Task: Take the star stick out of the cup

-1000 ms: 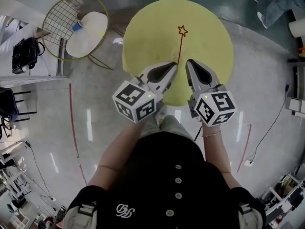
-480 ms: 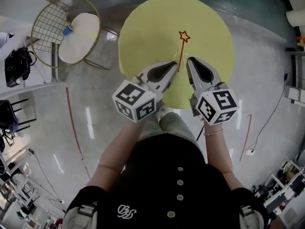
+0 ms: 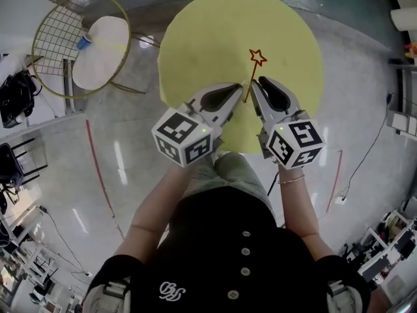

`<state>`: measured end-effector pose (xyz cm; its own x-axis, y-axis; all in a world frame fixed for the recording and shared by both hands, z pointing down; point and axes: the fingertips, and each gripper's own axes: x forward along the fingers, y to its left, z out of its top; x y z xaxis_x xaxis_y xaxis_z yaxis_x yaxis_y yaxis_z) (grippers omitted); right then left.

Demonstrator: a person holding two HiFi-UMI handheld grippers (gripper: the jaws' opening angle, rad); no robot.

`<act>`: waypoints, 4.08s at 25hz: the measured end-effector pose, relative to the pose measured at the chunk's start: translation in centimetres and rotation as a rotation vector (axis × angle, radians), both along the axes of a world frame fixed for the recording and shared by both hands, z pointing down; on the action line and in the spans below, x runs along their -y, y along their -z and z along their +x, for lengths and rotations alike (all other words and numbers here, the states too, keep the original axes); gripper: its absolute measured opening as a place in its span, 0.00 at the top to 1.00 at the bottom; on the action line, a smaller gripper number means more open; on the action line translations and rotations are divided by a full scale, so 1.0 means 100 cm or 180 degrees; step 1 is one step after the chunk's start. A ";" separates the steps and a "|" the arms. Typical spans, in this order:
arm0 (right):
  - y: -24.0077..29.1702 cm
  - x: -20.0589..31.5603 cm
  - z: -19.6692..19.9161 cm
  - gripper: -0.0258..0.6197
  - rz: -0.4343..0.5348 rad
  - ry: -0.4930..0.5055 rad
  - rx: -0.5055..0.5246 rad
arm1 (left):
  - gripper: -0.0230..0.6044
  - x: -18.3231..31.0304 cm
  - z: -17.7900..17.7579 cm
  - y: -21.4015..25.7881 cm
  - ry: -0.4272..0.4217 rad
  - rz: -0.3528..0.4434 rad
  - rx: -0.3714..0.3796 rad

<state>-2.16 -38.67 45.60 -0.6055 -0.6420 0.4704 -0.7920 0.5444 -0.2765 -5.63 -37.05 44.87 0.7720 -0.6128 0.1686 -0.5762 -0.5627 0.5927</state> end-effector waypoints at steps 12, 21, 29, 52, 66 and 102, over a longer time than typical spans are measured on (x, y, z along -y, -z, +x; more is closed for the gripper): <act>-0.022 0.017 0.002 0.79 -0.0104 -0.0093 -0.0120 | 0.94 0.008 0.000 -0.023 -0.0064 -0.0133 -0.0063; -0.029 0.027 -0.002 0.80 -0.0097 -0.0072 -0.0226 | 0.94 0.010 -0.003 -0.039 -0.0122 -0.0193 0.0016; -0.024 0.029 -0.003 0.93 -0.0023 -0.0078 -0.0272 | 0.94 0.013 -0.001 -0.029 -0.0154 -0.0141 0.0026; 0.033 0.003 0.026 0.93 0.0408 -0.0211 -0.0090 | 0.94 -0.002 0.026 0.012 -0.0318 0.0143 0.0122; 0.087 -0.006 0.049 0.93 0.0954 -0.0319 0.0241 | 0.94 -0.010 0.025 0.048 -0.0123 0.0464 0.0129; 0.277 -0.040 0.097 0.93 0.2154 0.0024 0.1392 | 0.94 -0.012 0.045 0.206 -0.0003 0.1790 -0.0124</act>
